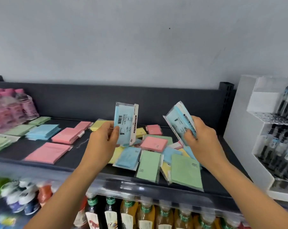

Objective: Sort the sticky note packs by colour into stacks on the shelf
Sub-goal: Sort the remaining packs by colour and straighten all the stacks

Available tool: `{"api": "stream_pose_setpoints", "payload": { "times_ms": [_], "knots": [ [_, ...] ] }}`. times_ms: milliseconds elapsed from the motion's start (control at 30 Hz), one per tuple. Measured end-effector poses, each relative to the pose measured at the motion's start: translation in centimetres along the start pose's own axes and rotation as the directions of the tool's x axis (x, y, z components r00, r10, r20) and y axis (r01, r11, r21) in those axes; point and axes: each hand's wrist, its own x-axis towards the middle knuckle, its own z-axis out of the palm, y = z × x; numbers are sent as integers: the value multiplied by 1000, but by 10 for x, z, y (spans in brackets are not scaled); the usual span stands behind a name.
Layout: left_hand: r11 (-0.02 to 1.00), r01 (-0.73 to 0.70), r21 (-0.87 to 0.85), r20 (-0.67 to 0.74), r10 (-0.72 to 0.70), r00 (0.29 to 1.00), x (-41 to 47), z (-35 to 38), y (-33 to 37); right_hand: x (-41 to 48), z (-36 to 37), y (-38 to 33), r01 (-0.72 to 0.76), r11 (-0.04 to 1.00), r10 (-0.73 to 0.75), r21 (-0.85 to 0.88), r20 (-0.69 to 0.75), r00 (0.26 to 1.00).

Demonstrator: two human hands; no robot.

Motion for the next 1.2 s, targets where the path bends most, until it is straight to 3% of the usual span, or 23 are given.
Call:
{"api": "stream_pose_setpoints", "payload": {
  "times_ms": [233,600,1067,1200],
  "knots": [
    [986,48,158,-89,-34,995,-24,-55,-25,-3,40,-36,96,992,-104,79,99,990],
    [984,94,149,-225,-58,973,-19,-126,-72,15,84,-99,190,982,-191,15,85,978],
    [991,-21,129,-98,34,995,64,-225,-182,35,182,-207,101,993,-99,-59,46,994],
    [974,-86,210,-66,102,993,89,-241,-206,43,205,-224,101,988,-97,-115,41,994]
  ]
}}
